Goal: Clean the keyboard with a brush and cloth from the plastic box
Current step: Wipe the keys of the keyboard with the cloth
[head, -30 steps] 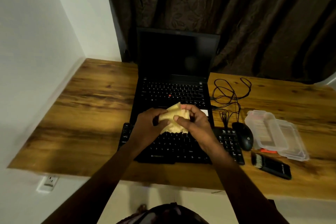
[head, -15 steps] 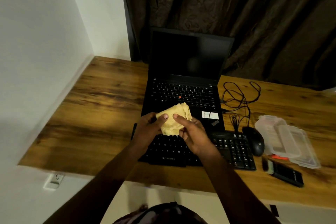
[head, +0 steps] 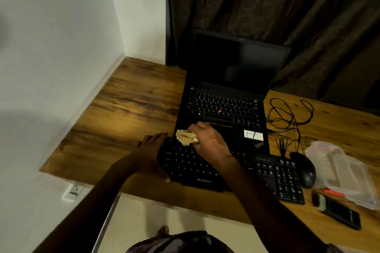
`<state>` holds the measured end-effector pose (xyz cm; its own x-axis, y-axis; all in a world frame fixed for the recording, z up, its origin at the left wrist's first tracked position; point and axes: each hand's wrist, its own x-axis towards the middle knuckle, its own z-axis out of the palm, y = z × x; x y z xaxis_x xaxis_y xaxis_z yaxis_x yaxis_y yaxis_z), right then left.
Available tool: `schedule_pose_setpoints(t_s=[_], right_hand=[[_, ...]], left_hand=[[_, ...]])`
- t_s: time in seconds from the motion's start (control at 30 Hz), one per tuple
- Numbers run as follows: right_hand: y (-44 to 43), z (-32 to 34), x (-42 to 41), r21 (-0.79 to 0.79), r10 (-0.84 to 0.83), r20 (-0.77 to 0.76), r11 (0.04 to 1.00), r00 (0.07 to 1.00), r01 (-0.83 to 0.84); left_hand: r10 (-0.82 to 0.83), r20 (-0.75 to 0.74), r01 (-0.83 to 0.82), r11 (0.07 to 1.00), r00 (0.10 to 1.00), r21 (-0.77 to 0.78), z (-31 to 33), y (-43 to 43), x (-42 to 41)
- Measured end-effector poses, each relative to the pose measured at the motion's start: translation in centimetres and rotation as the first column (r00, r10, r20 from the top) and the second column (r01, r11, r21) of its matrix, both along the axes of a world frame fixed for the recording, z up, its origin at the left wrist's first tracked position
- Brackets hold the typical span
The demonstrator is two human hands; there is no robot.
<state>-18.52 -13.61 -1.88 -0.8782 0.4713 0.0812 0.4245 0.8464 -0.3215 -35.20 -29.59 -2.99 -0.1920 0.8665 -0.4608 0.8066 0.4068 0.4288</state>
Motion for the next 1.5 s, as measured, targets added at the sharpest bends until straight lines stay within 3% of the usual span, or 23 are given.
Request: schedule_pose_setpoints(t_s=[0.17, 0.33, 0.67, 1.3, 1.5], right_hand=[[-0.8, -0.6, -1.4, 0.072, 0.042, 0.048, 0.996, 0.998, -0.045], [-0.5, -0.4, -1.9, -0.051, 0.079, 0.093, 0.996, 0.993, -0.074], [-0.9, 0.0, -3.0, -0.071, 0.140, 0.115, 0.989, 0.983, -0.133], [-2.5, 0.9, -1.7, 0.008, -0.070, 0.193, 0.998, 0.979, 0.069], [-5.0, 0.9, -4.0, 0.004, -0.056, 0.206, 0.998, 0.977, 0.057]], left_hand=[[-0.079, -0.093, 0.077, 0.997, 0.993, -0.025, -0.9, 0.2, 0.0], [-0.071, -0.107, 0.076, 0.996, 0.992, 0.041, -2.1, 0.2, -0.8], [-0.072, -0.128, 0.083, 0.993, 0.989, 0.087, -3.0, 0.3, -1.4], [-0.070, -0.142, 0.086, 0.991, 0.987, 0.106, -2.0, 0.3, -1.1], [-0.065, -0.143, 0.075, 0.995, 0.988, 0.069, -2.1, 0.3, -1.1]])
